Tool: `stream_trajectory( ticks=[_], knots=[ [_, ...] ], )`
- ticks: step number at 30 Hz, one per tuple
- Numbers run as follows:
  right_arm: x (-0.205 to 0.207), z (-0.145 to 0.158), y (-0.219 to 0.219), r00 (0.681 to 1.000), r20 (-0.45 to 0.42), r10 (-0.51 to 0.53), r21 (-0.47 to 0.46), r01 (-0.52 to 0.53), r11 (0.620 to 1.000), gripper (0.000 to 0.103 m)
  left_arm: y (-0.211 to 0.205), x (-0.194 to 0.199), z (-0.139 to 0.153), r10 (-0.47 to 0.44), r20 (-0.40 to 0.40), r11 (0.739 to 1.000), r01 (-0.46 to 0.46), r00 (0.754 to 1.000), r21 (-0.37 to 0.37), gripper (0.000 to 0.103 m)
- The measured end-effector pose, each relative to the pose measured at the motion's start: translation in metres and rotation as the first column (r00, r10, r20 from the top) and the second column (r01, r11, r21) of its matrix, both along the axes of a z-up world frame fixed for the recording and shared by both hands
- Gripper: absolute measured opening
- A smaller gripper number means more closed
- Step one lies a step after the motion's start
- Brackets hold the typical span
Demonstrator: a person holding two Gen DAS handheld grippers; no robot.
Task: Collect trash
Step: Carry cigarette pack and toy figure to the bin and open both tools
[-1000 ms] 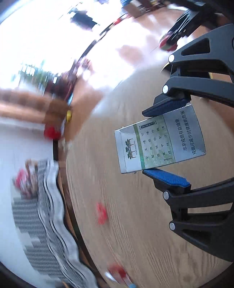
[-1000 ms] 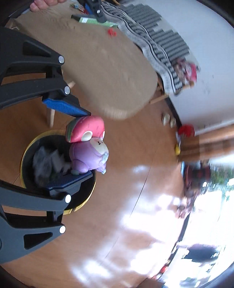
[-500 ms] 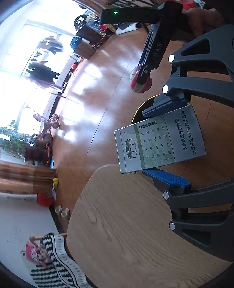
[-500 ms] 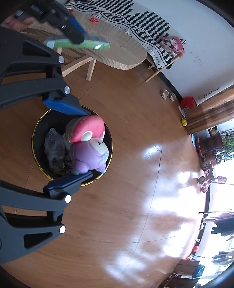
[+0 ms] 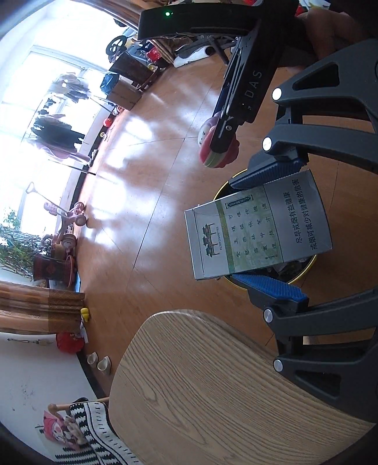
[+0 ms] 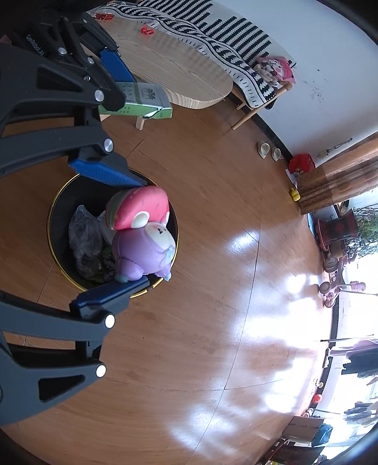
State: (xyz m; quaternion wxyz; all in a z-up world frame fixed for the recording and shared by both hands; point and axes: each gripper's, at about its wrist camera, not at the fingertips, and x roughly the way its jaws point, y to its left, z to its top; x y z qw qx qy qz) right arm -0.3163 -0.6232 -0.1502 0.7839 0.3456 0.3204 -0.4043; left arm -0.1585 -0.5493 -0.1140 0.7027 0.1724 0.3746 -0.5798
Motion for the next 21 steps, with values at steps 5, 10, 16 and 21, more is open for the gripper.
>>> stream_trajectory(
  ticks=[5,10,16,21],
  knots=[
    [-0.004,0.000,0.002,1.000,-0.003,-0.027,0.001,0.027,1.000,0.061,-0.002,0.000,0.002,-0.007,0.024,1.000,0.008,1.000,-0.018,0.069],
    [-0.002,-0.002,0.002,1.000,-0.004,-0.018,0.007,0.018,1.000,0.062,0.004,0.006,0.007,0.005,0.027,1.000,-0.005,1.000,-0.029,0.074],
    [0.008,-0.004,0.004,0.999,-0.023,0.029,0.001,-0.029,1.000,0.064,0.013,0.013,0.015,0.019,0.027,0.999,-0.018,0.999,-0.043,0.077],
    [0.013,-0.006,0.004,0.999,-0.027,0.046,0.011,-0.046,0.999,0.070,0.022,0.017,0.024,0.044,0.034,0.998,-0.042,0.998,-0.055,0.078]
  ],
)
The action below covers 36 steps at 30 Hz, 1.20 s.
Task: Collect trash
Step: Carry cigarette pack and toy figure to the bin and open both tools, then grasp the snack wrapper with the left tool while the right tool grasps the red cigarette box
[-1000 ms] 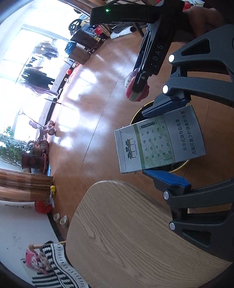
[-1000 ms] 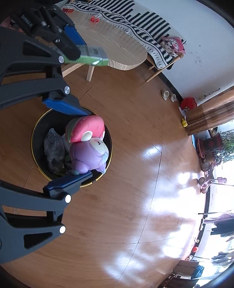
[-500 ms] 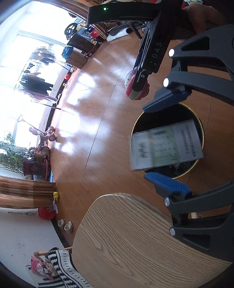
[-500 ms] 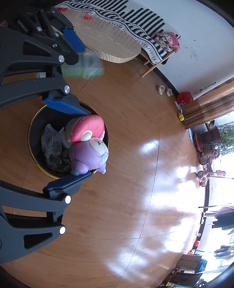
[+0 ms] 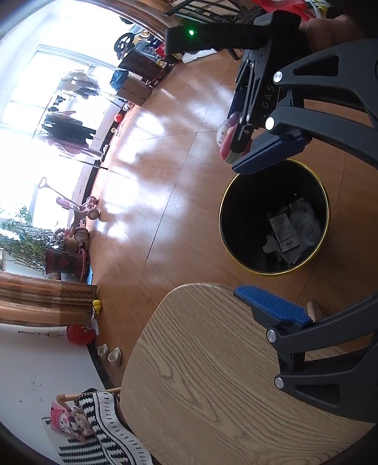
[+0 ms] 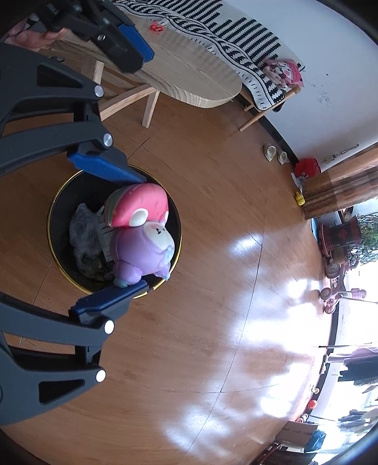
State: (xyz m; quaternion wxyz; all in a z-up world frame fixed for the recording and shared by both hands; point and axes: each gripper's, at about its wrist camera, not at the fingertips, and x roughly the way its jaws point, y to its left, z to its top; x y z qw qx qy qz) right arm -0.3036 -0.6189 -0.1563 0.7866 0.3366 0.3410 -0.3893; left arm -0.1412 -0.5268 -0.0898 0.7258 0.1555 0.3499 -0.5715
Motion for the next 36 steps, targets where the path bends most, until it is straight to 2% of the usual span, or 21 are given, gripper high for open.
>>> stream_trajectory(
  ticks=[1,2,7,13,17,20,24,26,29,30,31,34,36],
  knots=[
    [0.001,0.000,0.001,1.000,-0.008,-0.005,-0.007,0.005,1.000,0.078,0.003,0.002,0.003,0.007,-0.002,1.000,-0.007,1.000,-0.005,0.078],
    [0.002,0.001,0.002,1.000,-0.007,-0.006,-0.016,0.005,1.000,0.082,0.006,0.004,0.005,0.013,-0.003,1.000,-0.014,1.000,-0.010,0.080],
    [0.005,0.002,0.003,1.000,-0.007,0.009,-0.019,-0.009,1.000,0.083,0.022,0.019,0.017,0.065,0.002,0.998,-0.065,0.998,-0.022,0.083],
    [0.024,0.004,0.010,0.997,-0.026,0.066,-0.044,-0.067,0.997,0.087,0.058,0.053,0.037,0.185,0.019,0.983,-0.185,0.983,-0.024,0.090],
    [0.053,0.013,0.022,0.991,-0.024,0.133,-0.075,-0.134,0.988,0.087,0.096,0.091,0.046,0.315,0.061,0.948,-0.317,0.947,0.019,0.090],
    [0.087,0.023,0.037,0.980,-0.015,0.196,-0.097,-0.197,0.976,0.087,0.137,0.131,0.050,0.422,0.051,0.905,-0.424,0.905,0.037,0.090],
    [0.147,0.038,0.069,0.950,0.015,0.313,-0.104,-0.309,0.945,0.087,0.207,0.189,0.052,0.571,0.062,0.818,-0.574,0.819,0.045,0.090],
    [0.182,0.046,0.092,0.923,0.024,0.385,-0.113,-0.380,0.918,0.087,0.252,0.225,0.049,0.661,0.056,0.746,-0.663,0.748,0.059,0.090],
    [0.235,0.056,0.130,0.872,0.033,0.489,-0.120,-0.482,0.868,0.087,0.313,0.270,0.043,0.783,0.019,0.618,-0.780,0.622,0.096,0.090],
    [0.253,0.059,0.144,0.853,0.033,0.521,-0.125,-0.514,0.849,0.087,0.332,0.283,0.041,0.821,0.008,0.567,-0.816,0.571,0.114,0.090],
    [0.269,0.062,0.158,0.835,0.031,0.549,-0.132,-0.541,0.830,0.087,0.357,0.297,0.038,0.861,-0.009,0.505,-0.853,0.508,0.130,0.090],
    [0.318,0.069,0.206,0.768,0.010,0.640,-0.157,-0.631,0.760,0.087,0.408,0.326,0.030,0.921,-0.057,0.389,-0.909,0.385,0.151,0.090],
    [0.338,0.069,0.229,0.738,0.004,0.674,-0.156,-0.666,0.730,0.087,0.436,0.347,0.024,0.948,-0.089,0.316,-0.934,0.305,0.168,0.090]
  ],
)
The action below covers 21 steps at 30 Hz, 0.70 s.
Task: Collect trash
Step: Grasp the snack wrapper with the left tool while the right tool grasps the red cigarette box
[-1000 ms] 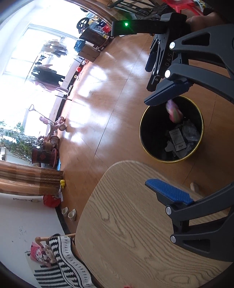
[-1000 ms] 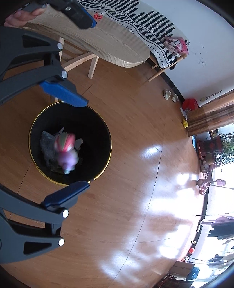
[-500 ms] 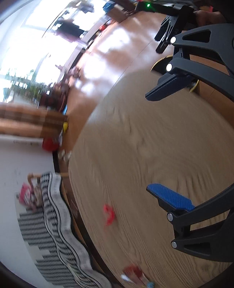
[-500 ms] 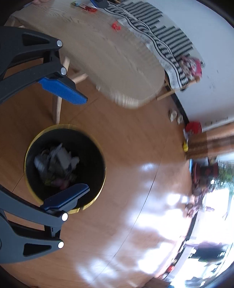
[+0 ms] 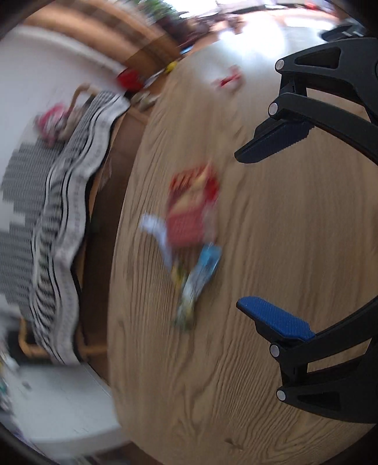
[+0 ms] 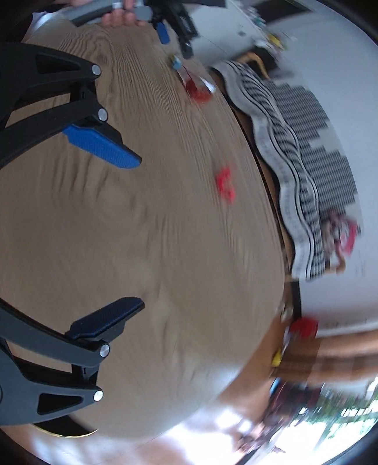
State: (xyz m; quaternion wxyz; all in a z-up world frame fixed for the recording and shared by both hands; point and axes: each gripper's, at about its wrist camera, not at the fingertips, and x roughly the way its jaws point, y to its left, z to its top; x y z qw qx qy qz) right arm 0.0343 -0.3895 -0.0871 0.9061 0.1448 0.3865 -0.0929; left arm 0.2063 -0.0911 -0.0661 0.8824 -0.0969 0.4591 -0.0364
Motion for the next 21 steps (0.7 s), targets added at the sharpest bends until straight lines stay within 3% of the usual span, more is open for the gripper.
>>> stream_trajectory(
  ticks=[6,11,13,16,19,20,21],
  knots=[
    [0.033,0.005,0.054,0.995,0.003,0.095,-0.018,-0.095,0.995,0.087,0.037,0.047,-0.018,0.152,-0.070,0.988,-0.154,0.986,-0.032,0.090],
    [0.052,0.001,0.064,0.995,-0.001,0.095,-0.021,-0.095,0.995,0.087,0.037,0.069,-0.037,0.177,-0.125,0.983,-0.181,0.976,-0.021,0.090],
    [0.062,-0.002,0.061,0.996,-0.001,0.086,0.009,-0.086,0.996,0.087,0.035,0.072,-0.038,0.173,-0.100,0.985,-0.171,0.980,0.026,0.086],
    [0.078,-0.005,0.059,0.996,-0.001,0.085,0.052,-0.085,0.995,0.087,0.038,0.072,-0.038,0.179,-0.090,0.983,-0.176,0.980,0.044,0.068],
    [0.098,-0.010,0.070,0.994,-0.006,0.110,0.065,-0.109,0.992,0.087,0.042,0.069,-0.037,0.157,-0.085,0.987,-0.153,0.984,0.048,0.037],
    [0.102,-0.010,0.073,0.993,-0.009,0.117,0.068,-0.117,0.991,0.087,0.044,0.068,-0.037,0.143,-0.091,0.989,-0.139,0.986,0.045,0.022],
    [0.109,-0.012,0.080,0.991,-0.014,0.131,0.076,-0.130,0.989,0.087,0.046,0.066,-0.038,0.129,-0.096,0.991,-0.126,0.987,0.037,0.016]
  ],
)
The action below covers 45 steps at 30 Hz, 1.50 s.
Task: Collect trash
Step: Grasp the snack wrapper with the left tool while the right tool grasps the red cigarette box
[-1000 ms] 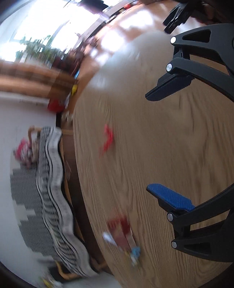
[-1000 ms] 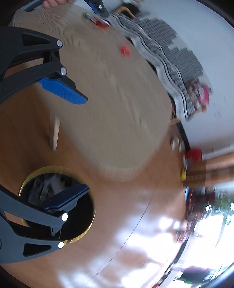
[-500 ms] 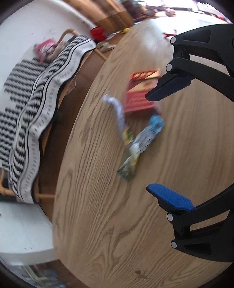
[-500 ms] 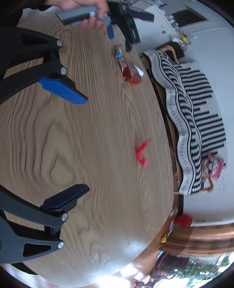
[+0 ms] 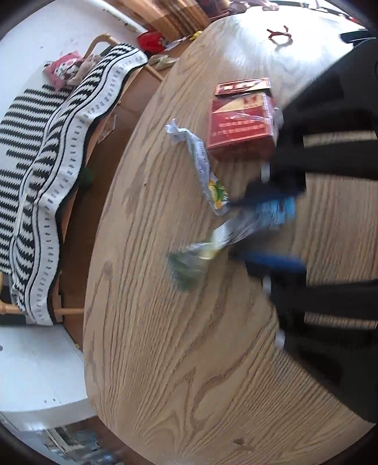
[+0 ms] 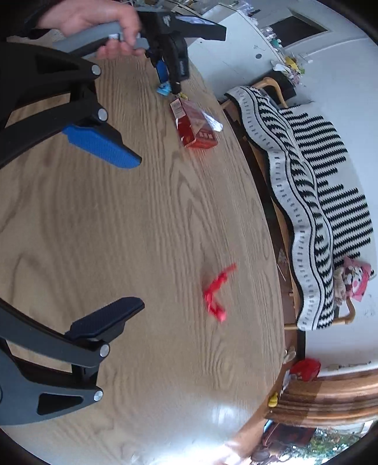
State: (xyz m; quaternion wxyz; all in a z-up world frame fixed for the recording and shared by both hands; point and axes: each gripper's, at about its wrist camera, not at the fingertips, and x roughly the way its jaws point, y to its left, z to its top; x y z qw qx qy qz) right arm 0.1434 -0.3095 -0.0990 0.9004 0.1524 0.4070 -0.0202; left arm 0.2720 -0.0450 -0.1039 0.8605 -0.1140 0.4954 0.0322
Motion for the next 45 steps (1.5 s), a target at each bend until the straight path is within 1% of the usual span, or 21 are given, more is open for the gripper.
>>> stream_trajectory(
  ticks=[3,4,7,8,12,15,17,19,21,23,28,29,31,34,36,39,41,45],
  knots=[
    [0.018,-0.002,0.024,0.999,-0.015,0.052,0.026,-0.052,0.998,0.087,0.007,-0.007,0.000,-0.014,-0.009,1.000,0.014,1.000,-0.022,0.012],
    [0.023,-0.002,0.033,0.997,-0.018,0.072,0.027,-0.071,0.997,0.089,0.009,-0.011,0.001,-0.020,-0.012,1.000,0.020,1.000,-0.020,0.012],
    [0.041,-0.002,0.062,0.990,-0.031,0.140,0.022,-0.139,0.990,0.096,0.014,-0.026,0.004,-0.041,-0.020,0.999,0.042,0.999,0.019,0.012],
    [0.050,-0.004,0.074,0.985,-0.046,0.167,0.019,-0.166,0.986,0.096,0.015,-0.031,0.006,-0.049,-0.020,0.998,0.050,0.999,0.028,0.012],
    [0.084,-0.012,0.100,0.980,-0.089,0.179,0.011,-0.178,0.984,0.096,0.018,-0.057,0.014,-0.101,-0.008,0.993,0.102,0.995,0.060,0.012],
    [0.108,-0.014,0.113,0.980,-0.105,0.169,0.019,-0.168,0.986,0.096,0.024,-0.071,0.024,-0.125,0.008,0.991,0.125,0.992,0.054,0.012],
    [0.123,-0.015,0.125,0.975,-0.118,0.189,0.020,-0.188,0.982,0.096,0.028,-0.078,0.030,-0.136,0.021,0.990,0.135,0.990,0.046,0.012],
    [0.135,-0.013,0.140,0.970,-0.128,0.206,-0.031,-0.211,0.977,0.096,0.032,-0.085,0.032,-0.162,0.028,0.986,0.160,0.986,0.045,0.012],
    [0.147,-0.010,0.153,0.966,-0.134,0.220,-0.101,-0.235,0.967,0.096,0.034,-0.088,0.032,-0.172,0.030,0.984,0.171,0.985,0.052,0.012],
    [0.157,-0.010,0.158,0.965,-0.146,0.216,-0.145,-0.237,0.961,0.096,0.038,-0.088,0.032,-0.178,0.027,0.983,0.176,0.984,0.050,0.012],
    [0.172,-0.019,0.159,0.960,-0.181,0.213,-0.140,-0.240,0.961,0.096,0.043,-0.080,0.029,-0.180,0.018,0.983,0.180,0.983,0.025,0.012],
    [0.172,-0.019,0.159,0.958,-0.184,0.222,-0.134,-0.248,0.959,0.095,0.044,-0.078,0.028,-0.184,0.016,0.983,0.184,0.983,0.028,0.012],
    [0.171,-0.017,0.160,0.959,-0.175,0.224,-0.150,-0.250,0.956,0.085,0.043,-0.077,0.027,-0.186,0.014,0.982,0.186,0.982,0.033,0.012],
    [0.157,-0.009,0.154,0.964,-0.154,0.216,-0.139,-0.238,0.961,0.084,0.039,-0.078,0.026,-0.211,0.014,0.976,0.210,0.977,0.051,0.012],
    [0.138,-0.001,0.150,0.968,-0.135,0.211,-0.139,-0.230,0.963,0.084,0.033,-0.080,0.024,-0.229,0.014,0.972,0.227,0.973,0.063,0.012],
    [0.105,0.014,0.134,0.974,-0.111,0.199,-0.127,-0.212,0.969,0.084,0.021,-0.088,0.025,-0.262,0.013,0.964,0.260,0.965,0.059,0.012],
    [0.074,0.023,0.117,0.979,-0.097,0.180,-0.130,-0.192,0.973,0.084,0.007,-0.098,0.029,-0.301,0.025,0.951,0.298,0.953,0.077,0.012],
    [0.009,0.039,0.072,0.989,-0.072,0.128,-0.148,-0.138,0.979,0.084,-0.030,-0.125,0.038,-0.390,0.048,0.917,0.383,0.920,0.114,0.012]
  ],
)
